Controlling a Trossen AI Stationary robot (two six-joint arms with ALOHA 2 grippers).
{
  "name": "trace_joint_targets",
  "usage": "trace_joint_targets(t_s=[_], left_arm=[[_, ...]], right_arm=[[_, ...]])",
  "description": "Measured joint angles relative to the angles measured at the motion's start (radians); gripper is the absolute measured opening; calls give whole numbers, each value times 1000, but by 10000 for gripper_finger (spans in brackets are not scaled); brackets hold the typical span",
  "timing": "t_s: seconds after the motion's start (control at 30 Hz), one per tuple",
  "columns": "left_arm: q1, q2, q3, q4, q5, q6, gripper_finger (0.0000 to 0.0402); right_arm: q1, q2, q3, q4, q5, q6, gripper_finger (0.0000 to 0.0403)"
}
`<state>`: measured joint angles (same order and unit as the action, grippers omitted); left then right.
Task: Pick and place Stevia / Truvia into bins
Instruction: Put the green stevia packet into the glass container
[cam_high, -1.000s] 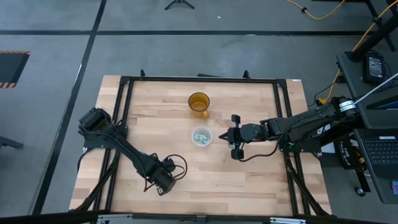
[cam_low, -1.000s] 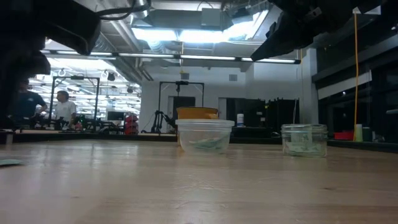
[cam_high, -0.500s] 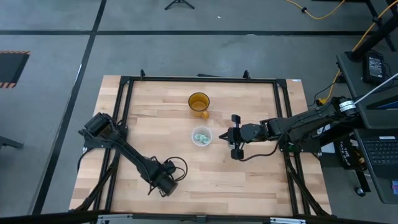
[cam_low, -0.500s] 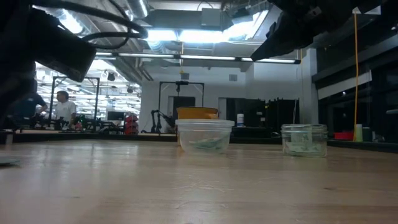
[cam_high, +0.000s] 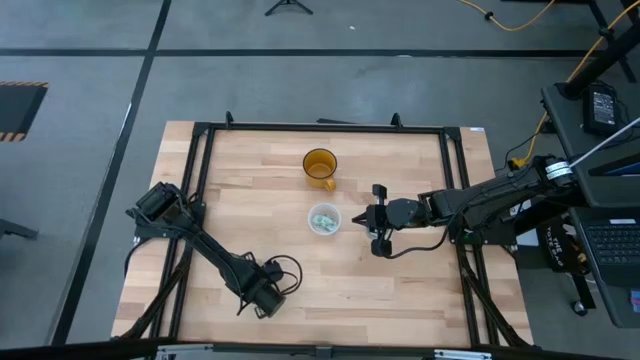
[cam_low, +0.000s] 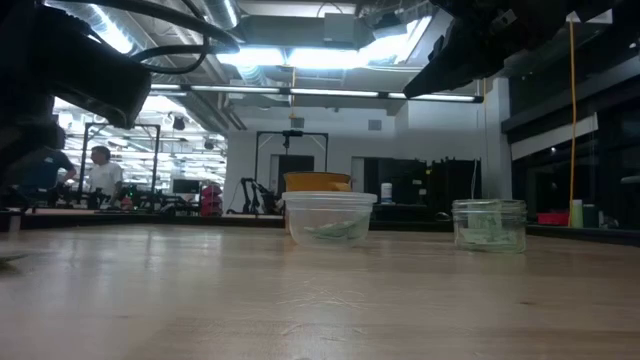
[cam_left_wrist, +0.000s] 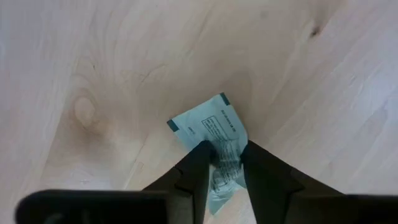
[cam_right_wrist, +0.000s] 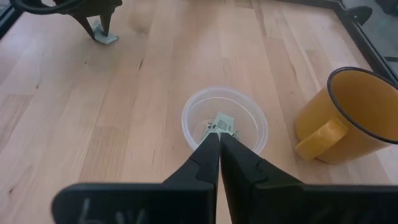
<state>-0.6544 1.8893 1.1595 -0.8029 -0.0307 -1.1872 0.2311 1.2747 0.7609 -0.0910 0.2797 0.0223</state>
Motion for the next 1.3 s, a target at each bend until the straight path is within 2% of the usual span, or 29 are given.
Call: trace_joint_targets(t_s=[0.17,0.37,0.57,0.9,1.17,1.3], left_arm=[[0,-5,-1,1,13,47,58],[-2,-50,-8,-16,125,82,34],[0,-118,-6,-34,100,150,14],[2,-250,-5,-70,-17,279,20],[21,-390,-5,-100,-232,452,17],[57,-456,-4,-98,-298,580,17]], right_arm=[[0,0,0,0,0,0,19],[0,0,0,0,0,1,19],[0,0,0,2,0,2,19],[0,0,0,4,0,2,19],[0,8,0,16,0,1,19],[0,42,0,67,-1,-21,19]])
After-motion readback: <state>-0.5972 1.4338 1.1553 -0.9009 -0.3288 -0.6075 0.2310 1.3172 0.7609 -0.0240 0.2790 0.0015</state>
